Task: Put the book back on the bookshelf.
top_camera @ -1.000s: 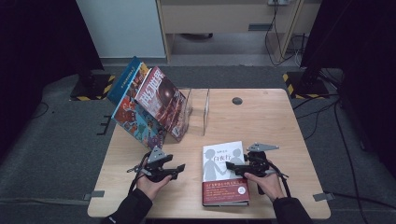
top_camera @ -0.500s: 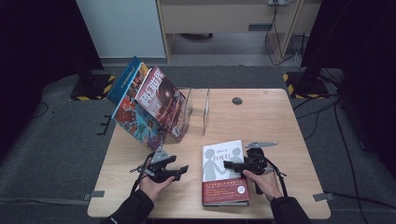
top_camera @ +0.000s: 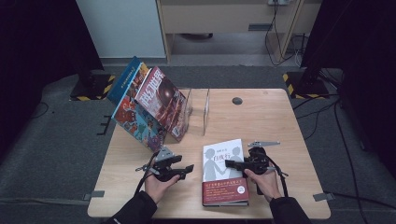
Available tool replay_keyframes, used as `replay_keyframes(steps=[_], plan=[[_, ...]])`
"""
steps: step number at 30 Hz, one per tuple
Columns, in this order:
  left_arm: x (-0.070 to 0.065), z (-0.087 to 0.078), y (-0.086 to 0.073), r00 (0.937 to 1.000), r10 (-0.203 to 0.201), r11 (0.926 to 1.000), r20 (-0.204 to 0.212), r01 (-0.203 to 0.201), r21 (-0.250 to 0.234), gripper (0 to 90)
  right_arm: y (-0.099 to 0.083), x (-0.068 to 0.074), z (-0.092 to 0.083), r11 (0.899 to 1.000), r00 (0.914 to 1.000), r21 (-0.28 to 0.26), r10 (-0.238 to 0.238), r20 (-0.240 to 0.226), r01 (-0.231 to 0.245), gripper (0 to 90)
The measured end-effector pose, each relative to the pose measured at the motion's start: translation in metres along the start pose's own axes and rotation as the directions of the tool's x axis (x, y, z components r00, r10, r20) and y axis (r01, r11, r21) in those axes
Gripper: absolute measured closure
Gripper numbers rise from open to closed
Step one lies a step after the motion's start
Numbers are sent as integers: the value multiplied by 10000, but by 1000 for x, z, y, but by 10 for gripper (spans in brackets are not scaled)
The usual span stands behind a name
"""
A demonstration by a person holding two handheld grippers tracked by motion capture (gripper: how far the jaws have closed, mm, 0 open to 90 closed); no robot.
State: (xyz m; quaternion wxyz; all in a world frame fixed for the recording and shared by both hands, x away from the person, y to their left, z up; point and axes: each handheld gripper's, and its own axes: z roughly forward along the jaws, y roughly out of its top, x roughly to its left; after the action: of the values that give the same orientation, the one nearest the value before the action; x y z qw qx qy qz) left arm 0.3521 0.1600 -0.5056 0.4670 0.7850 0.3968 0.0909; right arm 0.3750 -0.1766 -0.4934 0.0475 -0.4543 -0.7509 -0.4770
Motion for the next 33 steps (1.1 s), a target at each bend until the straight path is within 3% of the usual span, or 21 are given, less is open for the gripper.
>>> replay_keyframes(steps=[7,20,25,27,33], plan=[[-2,7,3,9998,-143,9999,140,144,-88,302,0,2,-4,9998,10000,-169,57,-46,-58,617],[-3,9,6,9987,-220,9990,458,238,-387,300,1,14,-14,9953,9992,-897,-357,199,373,687],[-2,13,8,9928,-808,9942,882,866,-645,298,4,16,-22,9917,9989,-1200,-472,-14,466,730],[-3,17,8,9907,-920,9938,998,976,-530,296,4,16,-23,9917,9985,-1168,-551,-29,544,730],[-5,26,7,9921,-819,9964,949,837,-144,288,7,16,-20,9950,9982,-799,-605,38,606,716]])
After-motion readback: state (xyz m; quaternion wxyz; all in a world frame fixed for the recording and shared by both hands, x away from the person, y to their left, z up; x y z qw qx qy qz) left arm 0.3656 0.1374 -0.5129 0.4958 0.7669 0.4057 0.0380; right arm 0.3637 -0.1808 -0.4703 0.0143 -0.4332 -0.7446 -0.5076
